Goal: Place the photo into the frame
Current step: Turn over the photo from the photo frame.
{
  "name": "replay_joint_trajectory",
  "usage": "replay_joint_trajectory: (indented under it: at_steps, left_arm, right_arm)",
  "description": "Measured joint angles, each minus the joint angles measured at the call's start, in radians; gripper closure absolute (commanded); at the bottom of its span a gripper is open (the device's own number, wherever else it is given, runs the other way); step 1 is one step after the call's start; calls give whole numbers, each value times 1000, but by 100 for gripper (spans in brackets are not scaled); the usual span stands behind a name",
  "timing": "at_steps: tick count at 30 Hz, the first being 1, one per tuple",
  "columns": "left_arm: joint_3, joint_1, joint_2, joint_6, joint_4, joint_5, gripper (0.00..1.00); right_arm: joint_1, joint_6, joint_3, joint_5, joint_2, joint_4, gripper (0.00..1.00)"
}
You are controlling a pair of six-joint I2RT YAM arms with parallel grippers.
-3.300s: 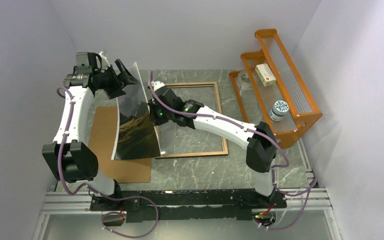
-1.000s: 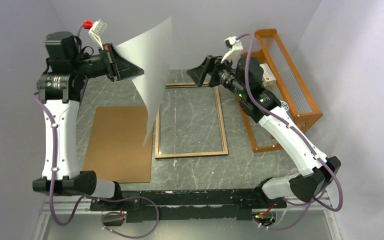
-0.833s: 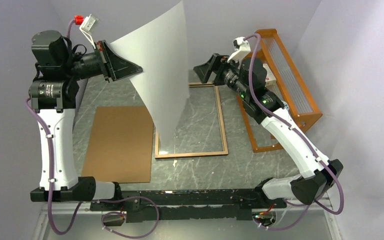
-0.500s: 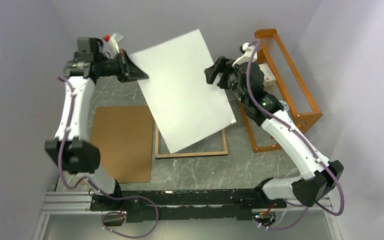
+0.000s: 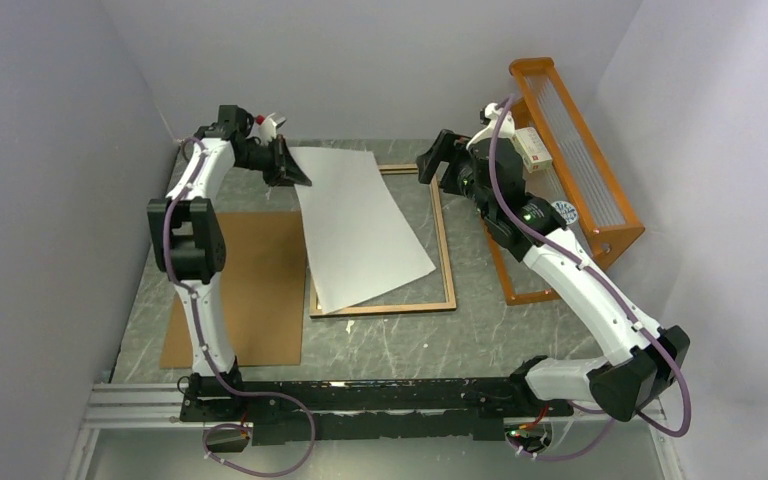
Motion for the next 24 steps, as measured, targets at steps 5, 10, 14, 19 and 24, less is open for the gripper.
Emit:
replay_joint_trajectory:
  at_steps: [5,10,14,19,24]
  left_arm:
    - [203,-29,166,53,-4,6,97]
    - [241,-46,233,72,-21,22,98]
    - [269,-48,274,71,-32,23,72]
    - [182,-35,262,14,45,19,38]
    - [-51,-14,192,-134,224,20,33]
  right_arm:
    - [0,1,-12,3,0,-31,16]
    - [0,4,-33,14,1,-61,17]
    - [-1,4,-35,19,11,-72,17]
    - [-1,8,-36,18,28,-79,17]
    - [-1,8,-51,18,32,-82,17]
